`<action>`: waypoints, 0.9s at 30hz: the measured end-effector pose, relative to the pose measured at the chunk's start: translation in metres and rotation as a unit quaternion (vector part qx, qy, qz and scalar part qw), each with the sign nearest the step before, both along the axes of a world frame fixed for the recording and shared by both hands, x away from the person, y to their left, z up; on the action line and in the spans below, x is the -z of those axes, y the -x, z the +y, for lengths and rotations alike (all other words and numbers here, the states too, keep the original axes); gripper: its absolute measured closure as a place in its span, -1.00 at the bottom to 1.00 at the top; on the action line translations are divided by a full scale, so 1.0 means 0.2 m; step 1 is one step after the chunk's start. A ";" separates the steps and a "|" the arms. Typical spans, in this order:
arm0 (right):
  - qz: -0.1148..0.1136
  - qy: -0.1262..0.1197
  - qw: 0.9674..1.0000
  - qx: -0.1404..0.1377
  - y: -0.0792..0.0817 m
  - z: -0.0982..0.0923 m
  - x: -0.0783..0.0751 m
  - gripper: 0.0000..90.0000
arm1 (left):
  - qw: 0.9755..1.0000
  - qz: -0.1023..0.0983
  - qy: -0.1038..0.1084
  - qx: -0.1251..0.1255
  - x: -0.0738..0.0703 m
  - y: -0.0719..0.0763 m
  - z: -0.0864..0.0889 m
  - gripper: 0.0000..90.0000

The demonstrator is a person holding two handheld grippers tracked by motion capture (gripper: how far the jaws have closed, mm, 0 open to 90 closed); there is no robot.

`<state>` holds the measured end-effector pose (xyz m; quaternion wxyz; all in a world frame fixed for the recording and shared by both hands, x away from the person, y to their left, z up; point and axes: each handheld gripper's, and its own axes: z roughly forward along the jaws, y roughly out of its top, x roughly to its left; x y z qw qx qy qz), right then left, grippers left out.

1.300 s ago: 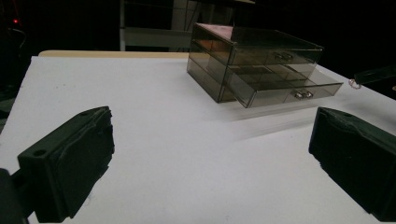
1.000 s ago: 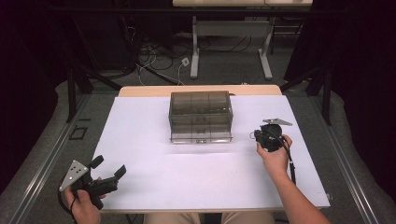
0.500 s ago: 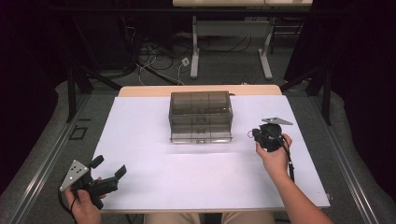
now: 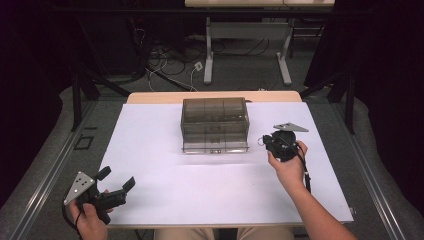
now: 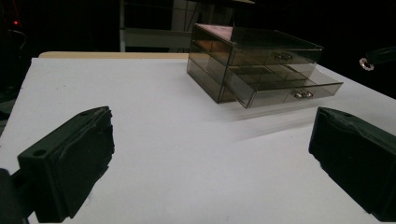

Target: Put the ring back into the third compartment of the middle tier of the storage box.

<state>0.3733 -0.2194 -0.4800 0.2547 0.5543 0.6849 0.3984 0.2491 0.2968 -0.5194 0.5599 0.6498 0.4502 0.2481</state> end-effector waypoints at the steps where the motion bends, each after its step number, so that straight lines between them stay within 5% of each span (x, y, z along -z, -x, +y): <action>1: -0.001 0.003 1.000 -0.005 0.00 0.01 -0.01 0.94 | 1.000 0.000 0.000 0.000 0.00 0.00 0.00 -0.99; 27: -0.008 -0.003 0.999 -0.037 0.00 0.18 -0.03 0.94 | 1.000 -0.003 0.000 -0.003 0.00 0.00 0.00 -0.99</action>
